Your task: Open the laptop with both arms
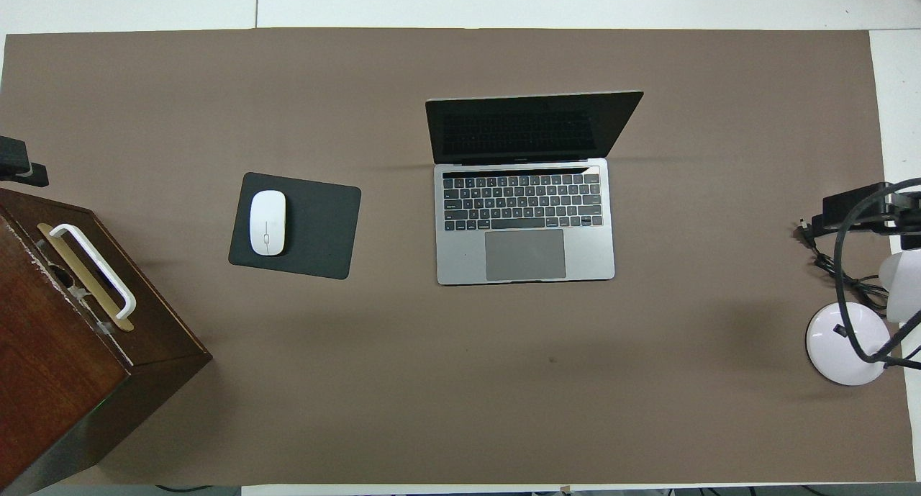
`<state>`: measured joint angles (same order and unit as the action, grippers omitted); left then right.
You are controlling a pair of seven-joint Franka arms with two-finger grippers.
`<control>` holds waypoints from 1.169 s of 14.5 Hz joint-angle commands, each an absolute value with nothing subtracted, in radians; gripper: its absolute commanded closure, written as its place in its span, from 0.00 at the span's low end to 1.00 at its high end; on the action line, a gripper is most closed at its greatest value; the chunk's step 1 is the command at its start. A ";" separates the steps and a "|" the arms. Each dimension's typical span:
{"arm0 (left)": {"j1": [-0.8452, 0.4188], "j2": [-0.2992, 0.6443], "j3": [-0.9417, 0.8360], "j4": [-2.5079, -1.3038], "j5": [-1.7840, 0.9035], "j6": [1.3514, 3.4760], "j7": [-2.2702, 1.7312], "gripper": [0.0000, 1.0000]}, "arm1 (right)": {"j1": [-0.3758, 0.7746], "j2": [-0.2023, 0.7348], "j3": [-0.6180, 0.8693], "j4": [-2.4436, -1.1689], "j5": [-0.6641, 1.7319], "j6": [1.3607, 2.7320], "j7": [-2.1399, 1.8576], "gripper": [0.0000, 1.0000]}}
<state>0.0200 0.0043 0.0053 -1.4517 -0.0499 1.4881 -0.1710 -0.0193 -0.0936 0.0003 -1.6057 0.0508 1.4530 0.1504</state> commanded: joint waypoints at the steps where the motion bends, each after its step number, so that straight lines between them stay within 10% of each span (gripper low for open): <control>1: 0.015 -0.023 -0.002 -1.512 -0.031 1.466 -0.158 0.00 | -0.043 -0.107 0.017 -1.628 0.008 1.450 0.129 0.00; 17: 0.021 -0.055 -0.002 -1.641 -0.031 1.552 -0.008 0.00 | -0.046 -0.106 0.014 -1.626 -0.012 1.514 0.141 0.00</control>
<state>0.0186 -0.0232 -0.0022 -1.5982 -0.0499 1.5179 -0.0380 -0.0303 -0.0938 0.0002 -1.6116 0.0023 1.4957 0.1503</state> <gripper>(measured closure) 0.000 0.000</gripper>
